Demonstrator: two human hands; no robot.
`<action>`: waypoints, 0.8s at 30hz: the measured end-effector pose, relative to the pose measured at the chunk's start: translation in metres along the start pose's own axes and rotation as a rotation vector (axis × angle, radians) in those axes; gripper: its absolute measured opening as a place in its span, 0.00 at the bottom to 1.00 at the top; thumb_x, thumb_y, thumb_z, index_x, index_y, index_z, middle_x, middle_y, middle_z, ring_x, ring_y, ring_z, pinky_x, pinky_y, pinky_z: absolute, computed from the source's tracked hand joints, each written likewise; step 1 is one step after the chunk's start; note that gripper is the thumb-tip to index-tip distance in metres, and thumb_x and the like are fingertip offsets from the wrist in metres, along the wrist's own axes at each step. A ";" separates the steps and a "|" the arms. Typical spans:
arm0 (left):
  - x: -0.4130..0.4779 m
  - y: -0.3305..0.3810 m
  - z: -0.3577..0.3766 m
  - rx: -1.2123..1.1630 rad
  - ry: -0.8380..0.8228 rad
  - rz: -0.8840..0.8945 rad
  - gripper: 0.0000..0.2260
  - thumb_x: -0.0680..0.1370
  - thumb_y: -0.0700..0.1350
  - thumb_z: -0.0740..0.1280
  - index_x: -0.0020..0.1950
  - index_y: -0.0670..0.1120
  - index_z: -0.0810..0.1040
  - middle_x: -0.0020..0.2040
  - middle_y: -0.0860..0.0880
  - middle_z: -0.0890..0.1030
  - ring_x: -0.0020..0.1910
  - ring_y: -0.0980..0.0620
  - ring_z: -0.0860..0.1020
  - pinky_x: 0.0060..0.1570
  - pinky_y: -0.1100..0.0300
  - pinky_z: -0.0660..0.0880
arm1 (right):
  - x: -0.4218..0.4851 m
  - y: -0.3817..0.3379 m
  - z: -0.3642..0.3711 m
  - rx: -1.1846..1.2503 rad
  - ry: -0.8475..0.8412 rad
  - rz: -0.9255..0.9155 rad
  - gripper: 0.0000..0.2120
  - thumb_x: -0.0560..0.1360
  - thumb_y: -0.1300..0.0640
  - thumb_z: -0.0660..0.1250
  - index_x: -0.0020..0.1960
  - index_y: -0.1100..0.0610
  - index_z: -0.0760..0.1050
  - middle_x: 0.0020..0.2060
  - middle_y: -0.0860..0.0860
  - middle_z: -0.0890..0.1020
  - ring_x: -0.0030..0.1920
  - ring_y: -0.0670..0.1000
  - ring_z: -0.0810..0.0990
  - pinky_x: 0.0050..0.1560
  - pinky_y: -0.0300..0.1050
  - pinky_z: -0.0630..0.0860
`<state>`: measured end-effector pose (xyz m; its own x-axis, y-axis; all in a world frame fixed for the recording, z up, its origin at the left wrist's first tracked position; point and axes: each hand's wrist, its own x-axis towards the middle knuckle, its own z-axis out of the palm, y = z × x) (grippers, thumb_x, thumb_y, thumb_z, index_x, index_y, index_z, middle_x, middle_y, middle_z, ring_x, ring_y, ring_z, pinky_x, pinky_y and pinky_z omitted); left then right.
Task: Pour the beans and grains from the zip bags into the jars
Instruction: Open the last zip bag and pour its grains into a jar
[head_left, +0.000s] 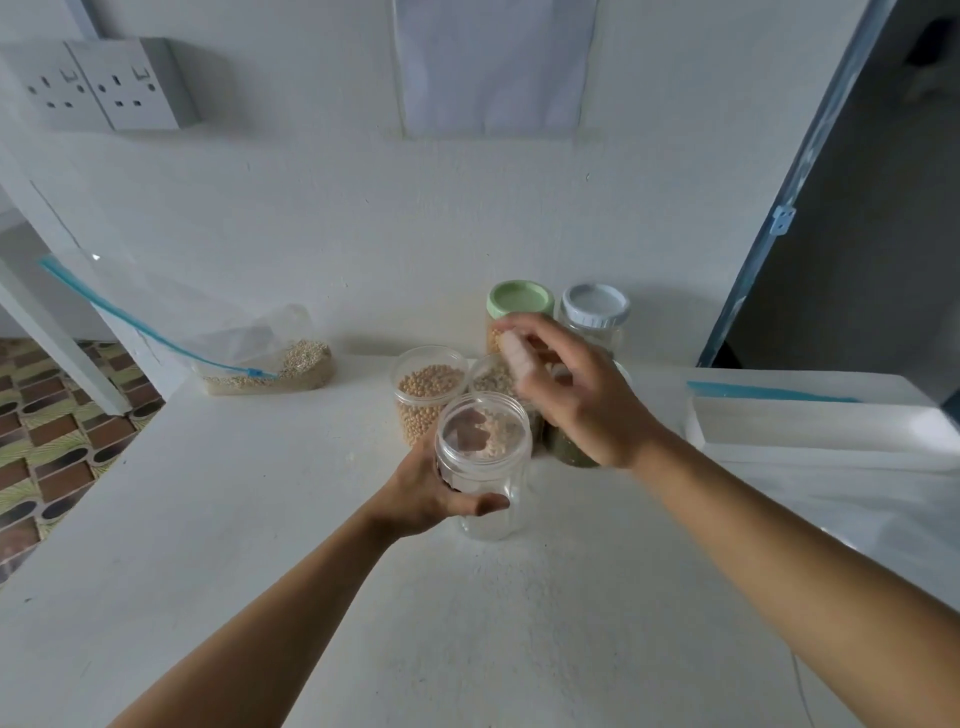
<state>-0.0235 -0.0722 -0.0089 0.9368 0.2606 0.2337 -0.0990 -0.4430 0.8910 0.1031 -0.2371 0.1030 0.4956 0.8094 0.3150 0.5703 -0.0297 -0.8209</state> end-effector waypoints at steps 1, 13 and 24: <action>-0.001 0.001 0.002 -0.004 0.015 -0.004 0.38 0.66 0.41 0.82 0.73 0.47 0.69 0.65 0.55 0.79 0.67 0.50 0.76 0.66 0.60 0.73 | -0.008 0.009 -0.002 0.030 0.056 0.047 0.18 0.77 0.48 0.59 0.66 0.44 0.74 0.54 0.46 0.81 0.50 0.43 0.78 0.49 0.40 0.72; -0.014 0.015 0.032 -0.077 0.061 -0.100 0.46 0.66 0.51 0.82 0.78 0.52 0.59 0.67 0.63 0.76 0.69 0.59 0.74 0.66 0.65 0.73 | -0.079 0.126 0.009 -0.002 0.131 0.518 0.09 0.78 0.61 0.67 0.52 0.48 0.80 0.47 0.47 0.84 0.52 0.51 0.82 0.47 0.42 0.75; -0.045 0.029 0.012 -0.142 0.046 -0.235 0.41 0.65 0.61 0.81 0.74 0.65 0.64 0.72 0.59 0.73 0.71 0.58 0.73 0.69 0.50 0.73 | -0.099 0.143 0.011 -0.570 0.087 0.157 0.12 0.77 0.54 0.71 0.60 0.56 0.81 0.53 0.50 0.81 0.55 0.53 0.79 0.51 0.49 0.77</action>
<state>-0.0644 -0.1064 0.0016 0.9238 0.3819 0.0282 0.0703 -0.2416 0.9678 0.1286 -0.3146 -0.0508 0.6410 0.7192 0.2682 0.7352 -0.4750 -0.4836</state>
